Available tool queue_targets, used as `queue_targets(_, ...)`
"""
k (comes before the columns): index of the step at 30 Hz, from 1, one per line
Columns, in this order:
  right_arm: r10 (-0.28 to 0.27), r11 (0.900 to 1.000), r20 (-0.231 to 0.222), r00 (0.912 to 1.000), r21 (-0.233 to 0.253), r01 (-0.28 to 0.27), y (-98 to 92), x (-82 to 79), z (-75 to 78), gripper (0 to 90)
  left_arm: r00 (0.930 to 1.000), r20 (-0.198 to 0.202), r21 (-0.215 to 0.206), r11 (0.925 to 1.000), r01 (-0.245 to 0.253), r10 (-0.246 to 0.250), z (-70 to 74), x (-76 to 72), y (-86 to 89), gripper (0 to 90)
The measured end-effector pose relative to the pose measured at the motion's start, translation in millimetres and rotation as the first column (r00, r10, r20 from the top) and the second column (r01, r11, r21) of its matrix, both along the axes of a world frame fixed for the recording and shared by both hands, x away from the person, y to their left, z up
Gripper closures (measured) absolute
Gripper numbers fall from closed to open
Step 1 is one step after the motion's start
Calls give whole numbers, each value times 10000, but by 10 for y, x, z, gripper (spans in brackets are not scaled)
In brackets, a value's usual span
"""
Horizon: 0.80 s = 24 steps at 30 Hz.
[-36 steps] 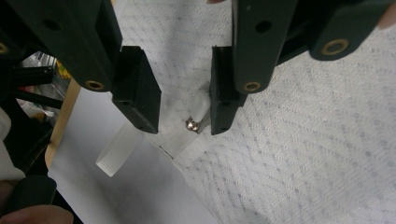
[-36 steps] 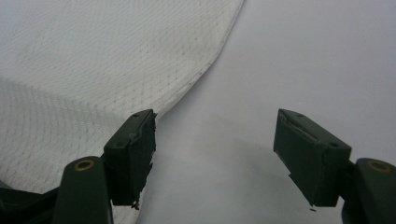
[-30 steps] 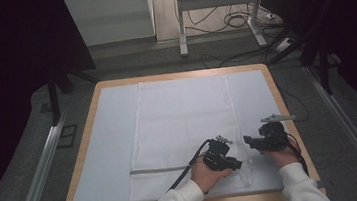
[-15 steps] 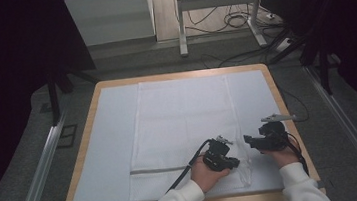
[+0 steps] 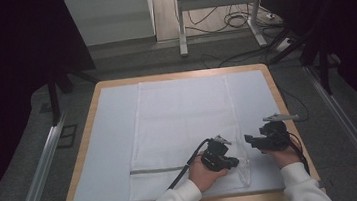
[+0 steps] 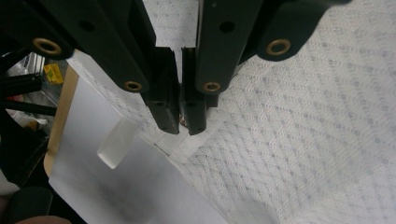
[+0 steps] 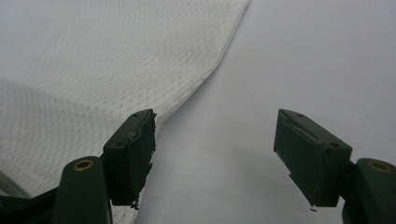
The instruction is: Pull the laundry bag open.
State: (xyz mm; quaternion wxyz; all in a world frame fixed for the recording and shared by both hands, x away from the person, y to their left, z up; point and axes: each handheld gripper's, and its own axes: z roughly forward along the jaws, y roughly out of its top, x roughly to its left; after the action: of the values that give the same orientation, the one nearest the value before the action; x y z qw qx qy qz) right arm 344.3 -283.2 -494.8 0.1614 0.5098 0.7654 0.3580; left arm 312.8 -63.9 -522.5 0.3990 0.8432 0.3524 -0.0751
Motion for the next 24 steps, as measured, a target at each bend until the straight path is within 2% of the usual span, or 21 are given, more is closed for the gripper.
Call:
queue_targets(7,-80,9986,79,9999,532,76,-69,-16,51,276,10000,31,-123,9999,-6,6,19,-5,56,867)
queue_targets(12,59,9968,6,10000,800,-59,-81,-27,69,272,10000,32,-216,9998,-38,39,41,-5,102,867)
queue_targets(16,224,9954,-185,9996,935,-206,-55,-30,98,273,9999,54,-437,9990,-101,103,101,2,162,867)
queue_targets(20,391,9945,-125,9992,972,-378,-51,-40,126,273,9999,-19,-599,9981,-139,138,158,34,225,867)
queue_targets(24,390,9934,-123,9992,1084,-374,-59,-39,136,271,9998,70,-637,9978,-179,184,209,37,283,867)
